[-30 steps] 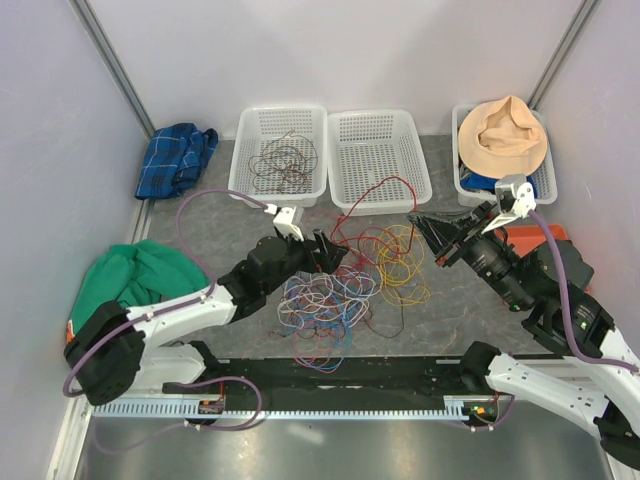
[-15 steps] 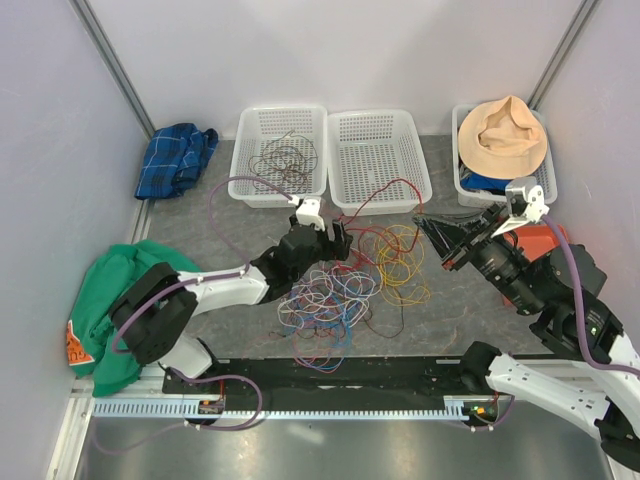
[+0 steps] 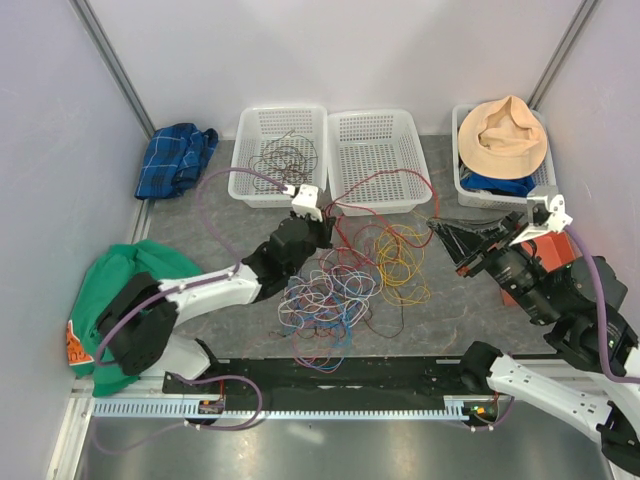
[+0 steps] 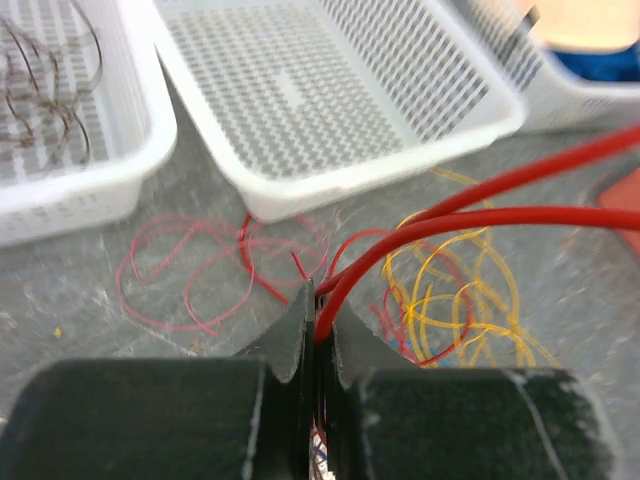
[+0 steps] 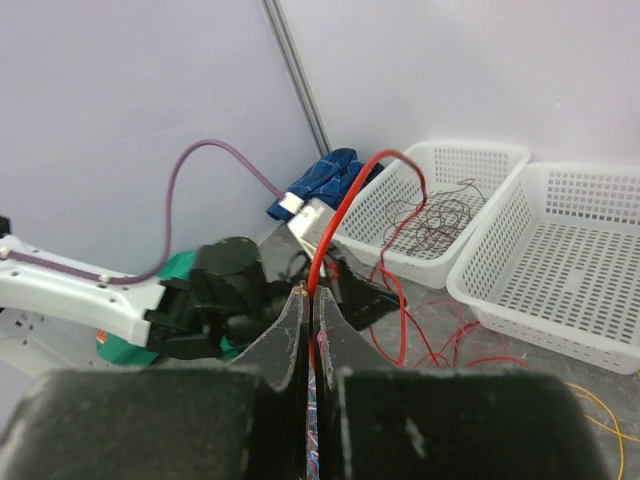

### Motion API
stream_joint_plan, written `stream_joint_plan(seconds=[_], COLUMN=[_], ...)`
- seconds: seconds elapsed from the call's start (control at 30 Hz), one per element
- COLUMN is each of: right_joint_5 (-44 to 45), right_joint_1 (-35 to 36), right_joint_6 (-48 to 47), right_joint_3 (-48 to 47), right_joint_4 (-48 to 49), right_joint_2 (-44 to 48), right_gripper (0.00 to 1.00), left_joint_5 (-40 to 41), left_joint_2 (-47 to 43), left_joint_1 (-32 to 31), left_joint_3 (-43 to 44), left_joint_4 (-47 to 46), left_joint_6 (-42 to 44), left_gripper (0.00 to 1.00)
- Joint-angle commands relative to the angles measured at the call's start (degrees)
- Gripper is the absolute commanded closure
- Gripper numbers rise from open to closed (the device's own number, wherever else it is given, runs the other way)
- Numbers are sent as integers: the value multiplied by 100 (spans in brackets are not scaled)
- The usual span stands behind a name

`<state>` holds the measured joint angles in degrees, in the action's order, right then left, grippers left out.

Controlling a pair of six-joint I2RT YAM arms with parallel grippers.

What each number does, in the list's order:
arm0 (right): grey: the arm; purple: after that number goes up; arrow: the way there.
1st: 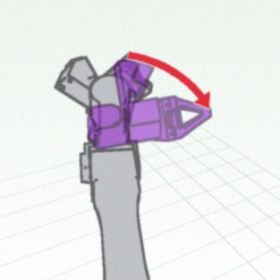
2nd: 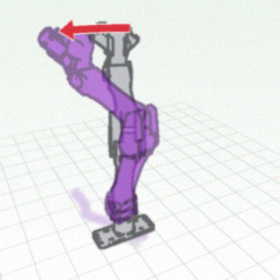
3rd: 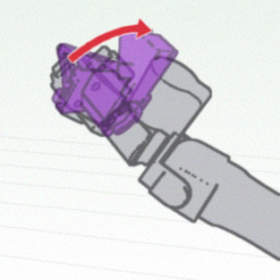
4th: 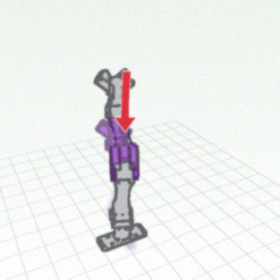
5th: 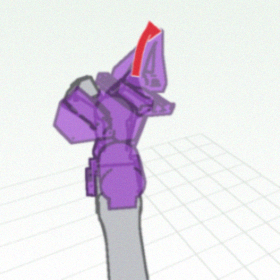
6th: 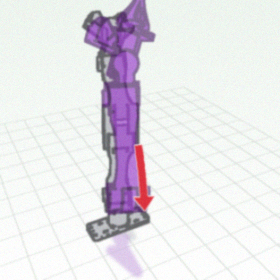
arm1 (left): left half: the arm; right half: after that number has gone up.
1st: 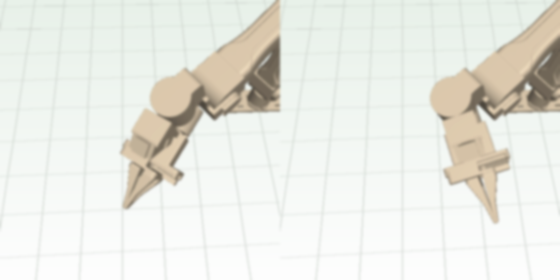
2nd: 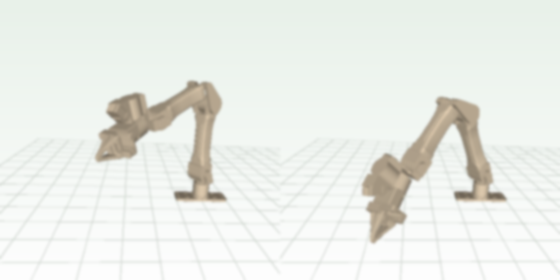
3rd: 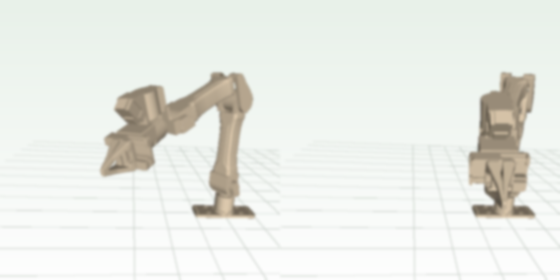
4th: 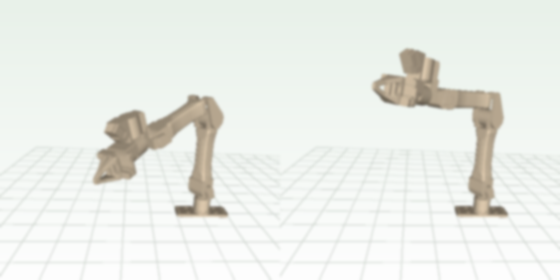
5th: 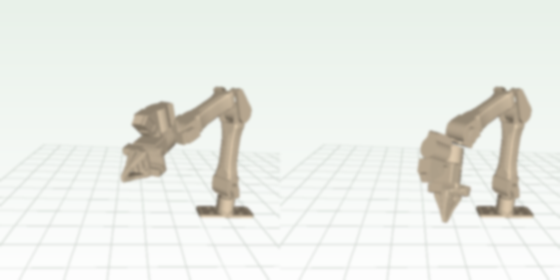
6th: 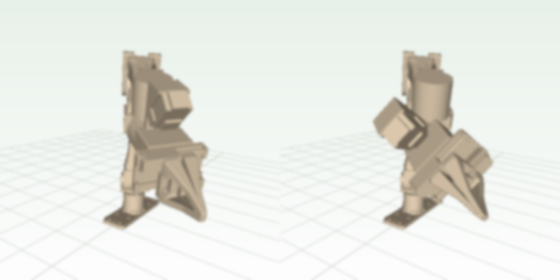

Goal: Untangle the cables

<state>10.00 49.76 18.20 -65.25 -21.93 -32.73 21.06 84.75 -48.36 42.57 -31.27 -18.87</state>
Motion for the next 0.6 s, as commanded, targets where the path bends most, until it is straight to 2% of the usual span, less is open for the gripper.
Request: stream_joint_plan(seconds=[0.0,0.07,0.23,0.37,0.57], right_joint_5=[318,397,581,801,1092], right_joint_1=[16,8,8,8,8], right_joint_6=[-44,-44,-44,-123,-158], right_joint_3=[-242,-233,-137,-198,-339], right_joint_4=[14,14,136,233,716], right_joint_2=[92,57,-154,-444,-1120], right_gripper=[100,100,100,100,100], left_joint_5=[-180,-312,-541,-682,-840], left_joint_2=[-1187,-1600,-1997,-1866,-1330], left_joint_1=[19,19,19,19,19], left_joint_3=[881,1244,2430,3439,4511], left_joint_4=[941,1375,2176,2493,2432], left_joint_6=[393,455,542,657,771], left_gripper=[98,98,98,98,98])
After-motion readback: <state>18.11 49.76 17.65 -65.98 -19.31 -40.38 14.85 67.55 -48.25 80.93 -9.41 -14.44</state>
